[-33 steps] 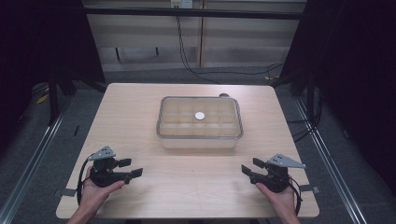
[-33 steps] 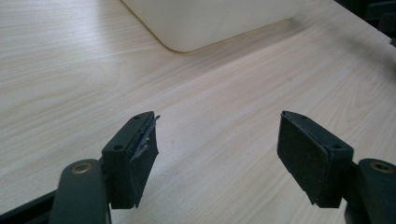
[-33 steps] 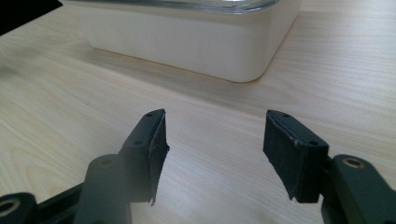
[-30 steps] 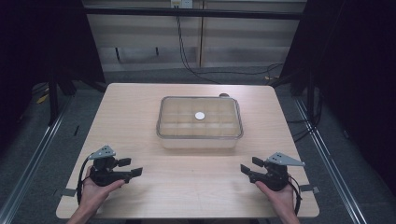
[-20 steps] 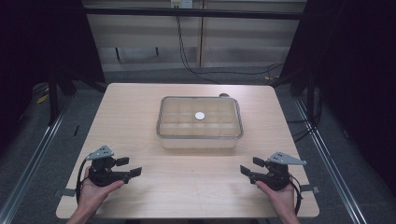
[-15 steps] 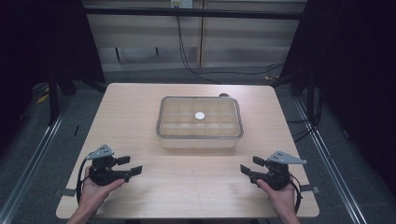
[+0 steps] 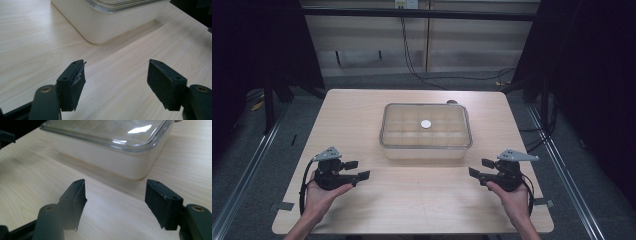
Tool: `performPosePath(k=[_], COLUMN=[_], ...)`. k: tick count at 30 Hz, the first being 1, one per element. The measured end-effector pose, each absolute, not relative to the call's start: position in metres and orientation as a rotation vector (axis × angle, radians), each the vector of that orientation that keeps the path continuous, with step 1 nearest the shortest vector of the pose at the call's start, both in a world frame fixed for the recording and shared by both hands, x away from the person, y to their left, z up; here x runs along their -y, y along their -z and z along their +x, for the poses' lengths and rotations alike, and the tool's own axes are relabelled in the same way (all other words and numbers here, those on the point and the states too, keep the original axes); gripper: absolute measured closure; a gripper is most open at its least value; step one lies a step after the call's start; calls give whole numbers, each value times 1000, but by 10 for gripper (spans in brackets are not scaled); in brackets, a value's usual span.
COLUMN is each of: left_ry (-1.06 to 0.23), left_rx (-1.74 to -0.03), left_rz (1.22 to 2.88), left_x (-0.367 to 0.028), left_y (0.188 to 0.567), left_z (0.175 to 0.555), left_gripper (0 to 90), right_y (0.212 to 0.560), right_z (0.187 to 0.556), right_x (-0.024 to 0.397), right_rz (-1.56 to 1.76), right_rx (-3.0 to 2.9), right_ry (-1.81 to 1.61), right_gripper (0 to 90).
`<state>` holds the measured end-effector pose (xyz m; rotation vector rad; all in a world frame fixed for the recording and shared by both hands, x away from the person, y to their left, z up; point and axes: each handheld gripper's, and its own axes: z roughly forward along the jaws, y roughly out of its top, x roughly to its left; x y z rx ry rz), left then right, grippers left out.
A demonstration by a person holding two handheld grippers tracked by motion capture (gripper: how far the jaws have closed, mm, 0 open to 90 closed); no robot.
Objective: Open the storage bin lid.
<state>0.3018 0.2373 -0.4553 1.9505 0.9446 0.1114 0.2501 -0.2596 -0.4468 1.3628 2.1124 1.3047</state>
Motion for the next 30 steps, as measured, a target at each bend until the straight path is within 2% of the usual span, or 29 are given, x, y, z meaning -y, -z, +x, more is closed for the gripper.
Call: performPosePath(k=[8,11,12,14,16,18,19,30], left_ry=[-160,-172,-138,-183,-139,-159,-218,-244], left_rx=[-926,-922,-927,-921,-915,-922,-918,-891], left_rz=[1968,1950,1919,1922,1879,1881,1918,1960], left_x=[-233,-231,-231,-227,-227,-225,-222,-212], left_y=[444,439,436,429,424,423,421,416], left_z=[315,319,321,320,323,325,328,345], left_gripper=[360,391,389,383,386,389,384,346], right_y=[433,429,428,427,426,425,423,417], right_z=[266,271,272,274,277,279,283,302], right_x=[258,254,253,252,253,254,255,257], right_rz=[1345,1336,1333,1332,1342,1342,1343,1374], right_rx=[-2077,-2115,-2118,-2116,-2104,-2104,-2096,-2117], right_ry=[-1338,-1330,-1330,-1347,-1349,-1351,-1355,-1393], right_gripper=[306,244,251,253,248,249,249,258])
